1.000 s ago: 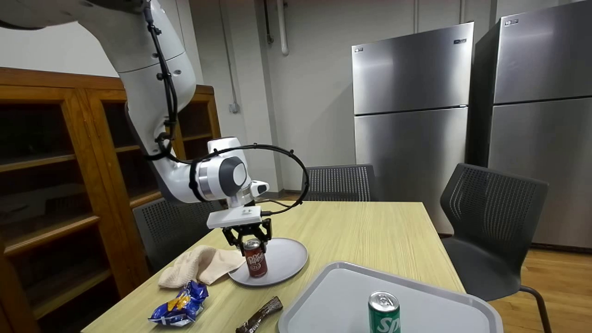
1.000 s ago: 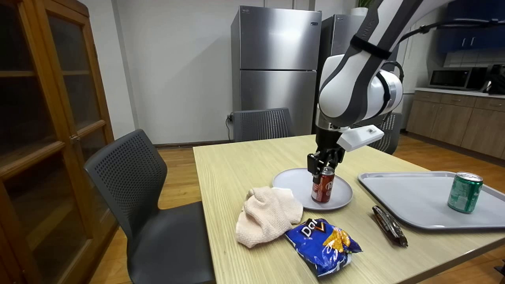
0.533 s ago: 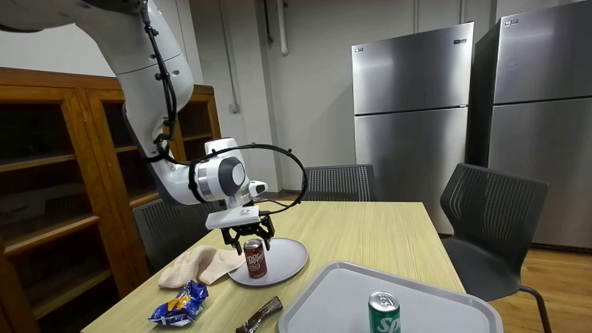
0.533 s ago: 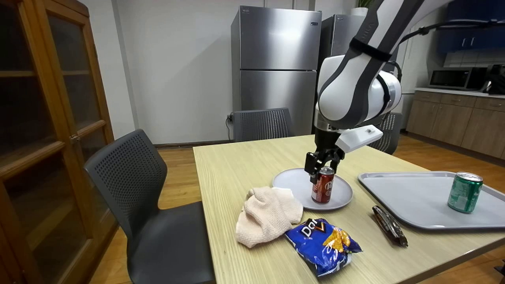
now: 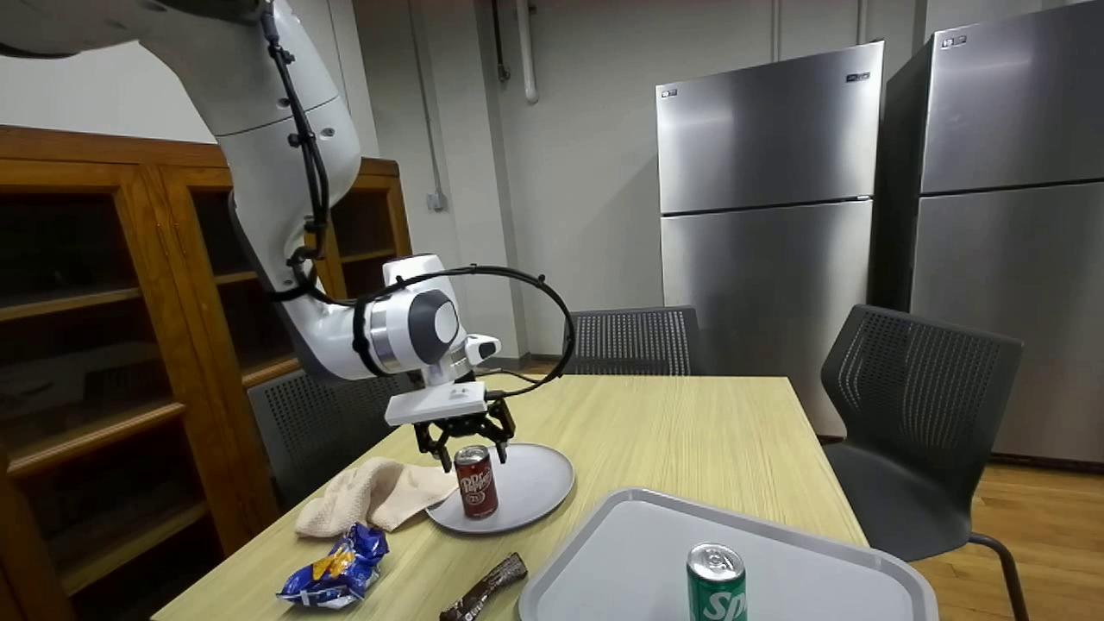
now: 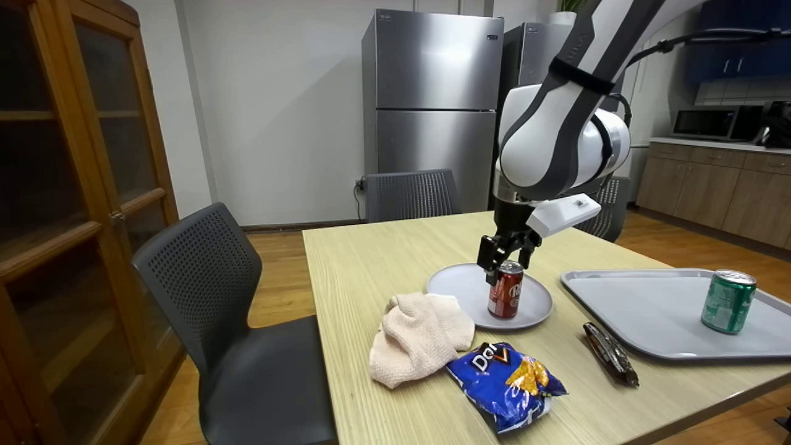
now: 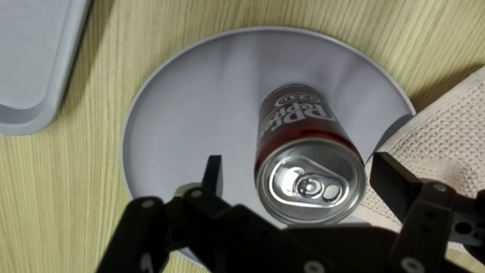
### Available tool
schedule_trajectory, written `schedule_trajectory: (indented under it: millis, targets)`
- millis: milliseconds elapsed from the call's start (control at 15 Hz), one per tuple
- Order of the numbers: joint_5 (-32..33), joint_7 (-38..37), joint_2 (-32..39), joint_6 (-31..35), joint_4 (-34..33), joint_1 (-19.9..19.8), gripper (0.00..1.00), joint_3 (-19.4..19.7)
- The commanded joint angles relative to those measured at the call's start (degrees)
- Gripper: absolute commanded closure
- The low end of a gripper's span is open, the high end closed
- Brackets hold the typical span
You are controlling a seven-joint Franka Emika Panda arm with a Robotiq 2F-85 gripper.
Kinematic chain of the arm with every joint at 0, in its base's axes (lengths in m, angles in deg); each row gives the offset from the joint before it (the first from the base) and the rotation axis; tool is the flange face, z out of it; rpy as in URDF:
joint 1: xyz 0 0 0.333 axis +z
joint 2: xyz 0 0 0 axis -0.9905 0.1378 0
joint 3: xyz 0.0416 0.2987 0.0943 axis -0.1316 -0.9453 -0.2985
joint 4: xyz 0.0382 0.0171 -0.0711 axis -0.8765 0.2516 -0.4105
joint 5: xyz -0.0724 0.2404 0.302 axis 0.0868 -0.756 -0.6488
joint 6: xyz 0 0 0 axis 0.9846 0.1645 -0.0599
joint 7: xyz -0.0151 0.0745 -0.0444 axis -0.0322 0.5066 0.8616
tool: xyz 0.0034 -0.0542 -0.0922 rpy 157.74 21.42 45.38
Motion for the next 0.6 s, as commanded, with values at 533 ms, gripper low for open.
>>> schedule_trajectory:
  millis: [533]
  targets:
    - [-3.1,1.7,-13.8,-0.5,5.0,-3.9,0.00,-3.2]
